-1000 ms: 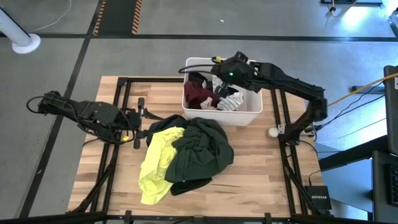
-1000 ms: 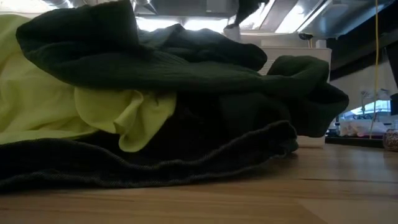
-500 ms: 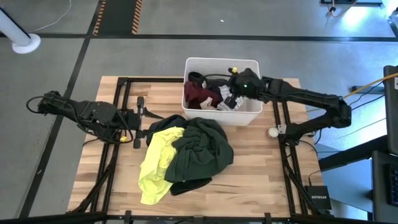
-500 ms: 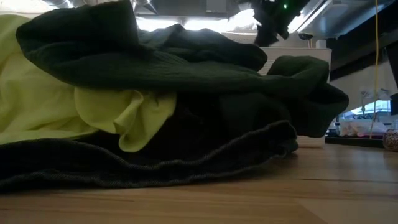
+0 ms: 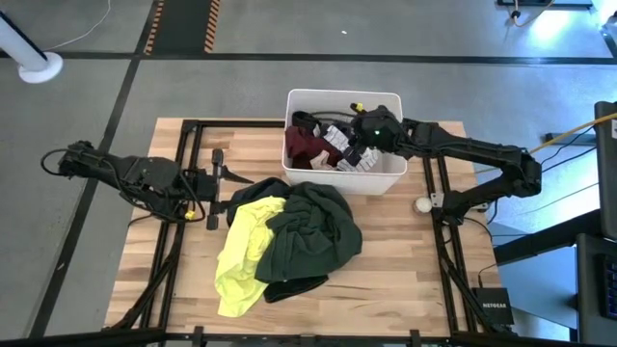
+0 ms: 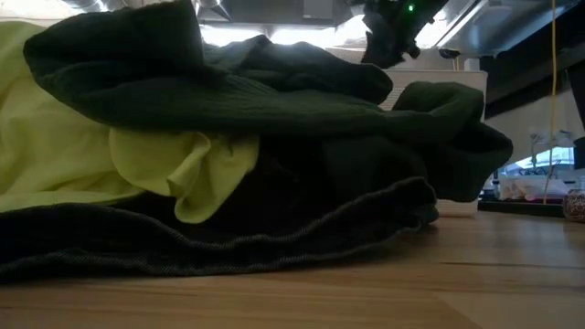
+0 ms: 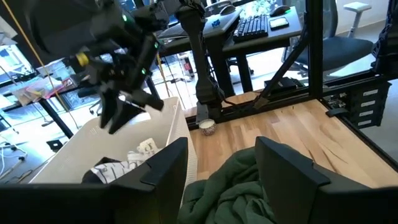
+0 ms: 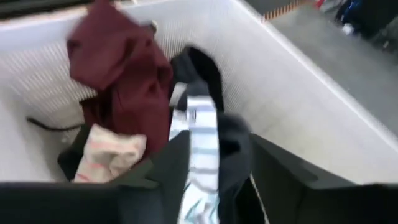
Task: Sort clothes
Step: Put the green shirt into the white laundry organizer, then put the white/pink sock into the white laundry organizer
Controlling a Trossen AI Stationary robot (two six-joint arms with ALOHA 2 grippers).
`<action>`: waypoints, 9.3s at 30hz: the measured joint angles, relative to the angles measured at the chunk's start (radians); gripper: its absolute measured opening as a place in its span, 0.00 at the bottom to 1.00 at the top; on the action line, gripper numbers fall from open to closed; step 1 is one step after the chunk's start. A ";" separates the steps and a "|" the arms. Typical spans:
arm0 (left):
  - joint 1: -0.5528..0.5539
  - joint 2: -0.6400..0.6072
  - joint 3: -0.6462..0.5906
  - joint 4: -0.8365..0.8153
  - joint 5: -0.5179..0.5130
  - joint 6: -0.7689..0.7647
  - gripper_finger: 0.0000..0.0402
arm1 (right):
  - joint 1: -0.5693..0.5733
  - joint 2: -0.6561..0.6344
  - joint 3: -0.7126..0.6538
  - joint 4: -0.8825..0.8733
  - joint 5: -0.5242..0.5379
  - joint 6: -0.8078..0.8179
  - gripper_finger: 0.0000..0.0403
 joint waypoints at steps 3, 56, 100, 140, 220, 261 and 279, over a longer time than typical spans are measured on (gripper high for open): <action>0.000 0.000 0.000 0.000 0.000 -0.002 0.45 | 0.000 0.000 0.053 -0.003 0.013 -0.037 0.54; 0.000 0.000 0.000 0.005 0.000 0.008 0.45 | 0.666 0.450 0.018 0.226 0.055 -0.171 0.64; 0.000 0.000 0.000 0.001 0.000 0.008 0.45 | 0.654 0.053 0.183 0.241 0.349 -0.359 0.04; 0.000 0.000 0.000 0.010 0.000 0.026 0.45 | 0.229 0.065 0.732 0.528 0.348 -0.896 0.05; 0.000 0.000 0.000 0.007 0.000 -0.007 0.45 | 0.563 0.237 0.337 -0.229 -0.221 0.019 0.60; 0.000 0.000 0.000 0.016 0.000 0.000 0.45 | 0.524 0.572 0.111 0.410 -0.123 0.122 0.60; 0.000 0.000 0.000 0.010 0.000 -0.007 0.45 | 0.564 0.568 -0.017 0.105 -0.094 0.208 0.60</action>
